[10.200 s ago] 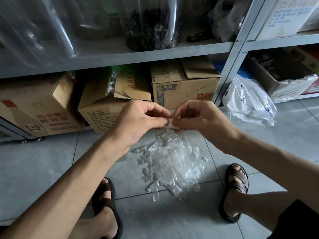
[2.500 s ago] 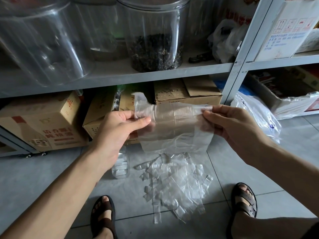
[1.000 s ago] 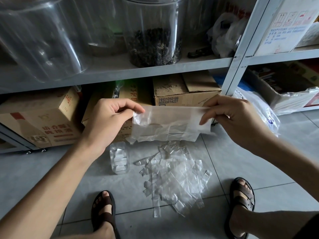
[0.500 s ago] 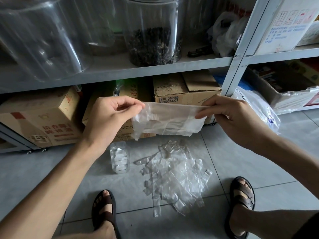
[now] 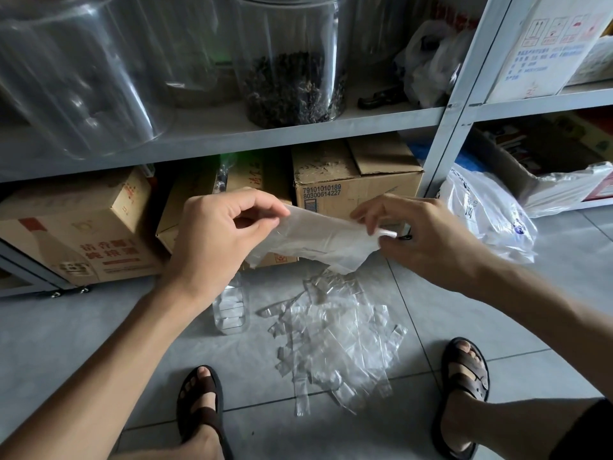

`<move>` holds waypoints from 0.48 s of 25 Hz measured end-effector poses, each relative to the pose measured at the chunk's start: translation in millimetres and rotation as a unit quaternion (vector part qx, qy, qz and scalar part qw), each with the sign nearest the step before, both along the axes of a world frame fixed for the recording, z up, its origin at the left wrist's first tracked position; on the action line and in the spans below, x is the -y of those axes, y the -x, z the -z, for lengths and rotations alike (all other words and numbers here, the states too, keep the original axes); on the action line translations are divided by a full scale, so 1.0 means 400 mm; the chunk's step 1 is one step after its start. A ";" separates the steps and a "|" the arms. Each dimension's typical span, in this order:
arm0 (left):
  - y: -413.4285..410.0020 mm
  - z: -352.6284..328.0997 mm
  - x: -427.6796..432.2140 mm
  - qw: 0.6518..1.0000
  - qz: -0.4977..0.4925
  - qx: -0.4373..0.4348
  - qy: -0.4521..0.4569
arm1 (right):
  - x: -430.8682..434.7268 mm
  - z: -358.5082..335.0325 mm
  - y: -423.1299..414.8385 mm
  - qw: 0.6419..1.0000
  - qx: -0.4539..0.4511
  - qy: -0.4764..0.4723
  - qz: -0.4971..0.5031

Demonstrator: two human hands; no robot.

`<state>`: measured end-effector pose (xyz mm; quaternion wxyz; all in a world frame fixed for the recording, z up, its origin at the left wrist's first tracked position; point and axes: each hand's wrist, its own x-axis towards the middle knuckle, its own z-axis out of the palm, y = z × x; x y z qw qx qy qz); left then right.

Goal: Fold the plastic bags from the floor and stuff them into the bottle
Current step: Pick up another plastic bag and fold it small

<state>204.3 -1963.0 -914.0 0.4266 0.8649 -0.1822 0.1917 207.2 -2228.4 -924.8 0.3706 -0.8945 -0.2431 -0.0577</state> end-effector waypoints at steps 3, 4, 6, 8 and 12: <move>0.007 0.001 0.008 0.999 0.024 0.024 -0.035 | -0.043 0.011 -0.003 0.999 -0.044 -0.027 -0.006; 0.008 0.003 0.010 0.998 0.032 0.029 -0.045 | -0.053 0.013 -0.005 0.999 -0.043 -0.026 -0.004; 0.008 0.005 0.014 0.997 0.048 0.031 -0.054 | -0.063 0.012 -0.009 1.000 -0.028 -0.012 -0.002; 0.007 0.006 0.016 0.996 0.059 0.033 -0.056 | -0.063 0.010 -0.012 1.000 -0.010 0.012 0.007; 0.010 0.008 0.020 0.996 0.062 0.031 -0.055 | -0.065 0.011 -0.021 0.999 -0.004 0.024 0.038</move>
